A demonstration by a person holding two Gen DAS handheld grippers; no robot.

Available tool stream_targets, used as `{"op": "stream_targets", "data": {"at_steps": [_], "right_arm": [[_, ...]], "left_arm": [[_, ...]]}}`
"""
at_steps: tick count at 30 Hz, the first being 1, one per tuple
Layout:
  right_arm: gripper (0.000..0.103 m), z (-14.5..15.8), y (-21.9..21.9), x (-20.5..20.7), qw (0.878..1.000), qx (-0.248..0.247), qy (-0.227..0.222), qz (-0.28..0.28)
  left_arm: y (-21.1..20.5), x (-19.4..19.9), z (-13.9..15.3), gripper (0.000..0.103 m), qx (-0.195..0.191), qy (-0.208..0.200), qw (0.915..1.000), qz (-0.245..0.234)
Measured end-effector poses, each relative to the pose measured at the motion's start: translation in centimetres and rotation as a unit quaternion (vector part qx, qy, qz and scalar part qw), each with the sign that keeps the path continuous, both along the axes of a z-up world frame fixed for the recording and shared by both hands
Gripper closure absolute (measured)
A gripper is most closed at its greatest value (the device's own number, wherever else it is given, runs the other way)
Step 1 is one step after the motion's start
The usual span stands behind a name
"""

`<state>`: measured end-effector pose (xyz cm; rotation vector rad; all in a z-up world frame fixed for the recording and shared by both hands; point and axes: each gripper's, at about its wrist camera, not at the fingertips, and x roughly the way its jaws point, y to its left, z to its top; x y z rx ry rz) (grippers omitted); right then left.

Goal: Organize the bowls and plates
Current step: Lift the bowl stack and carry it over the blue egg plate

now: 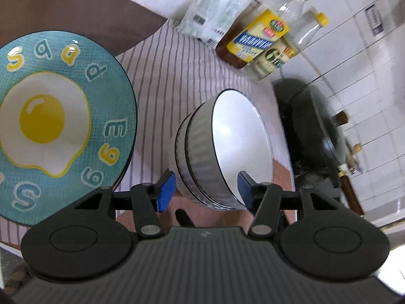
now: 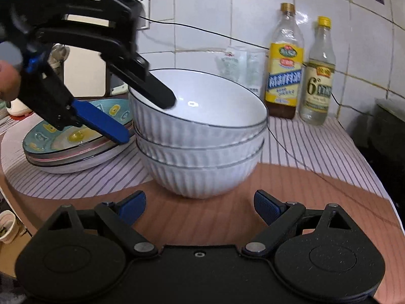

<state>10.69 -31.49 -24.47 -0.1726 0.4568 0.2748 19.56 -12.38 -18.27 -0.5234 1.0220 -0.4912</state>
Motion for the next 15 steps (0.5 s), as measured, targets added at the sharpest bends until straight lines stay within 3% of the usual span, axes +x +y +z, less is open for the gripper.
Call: {"op": "stream_targets", "data": {"at_steps": [9,15], "right_arm": [[0.006,-0.5,-0.7,2.5,1.000,0.024,0.005,0.016],[0.005,-0.6,-0.3,3.1,0.999,0.028,0.000,0.023]], "left_arm": [[-2.5,2.1,0.3,0.057,0.082,0.029,0.9956,-0.036],[-2.7,2.5,0.2,0.061,0.094,0.030,0.9947,-0.029]]}}
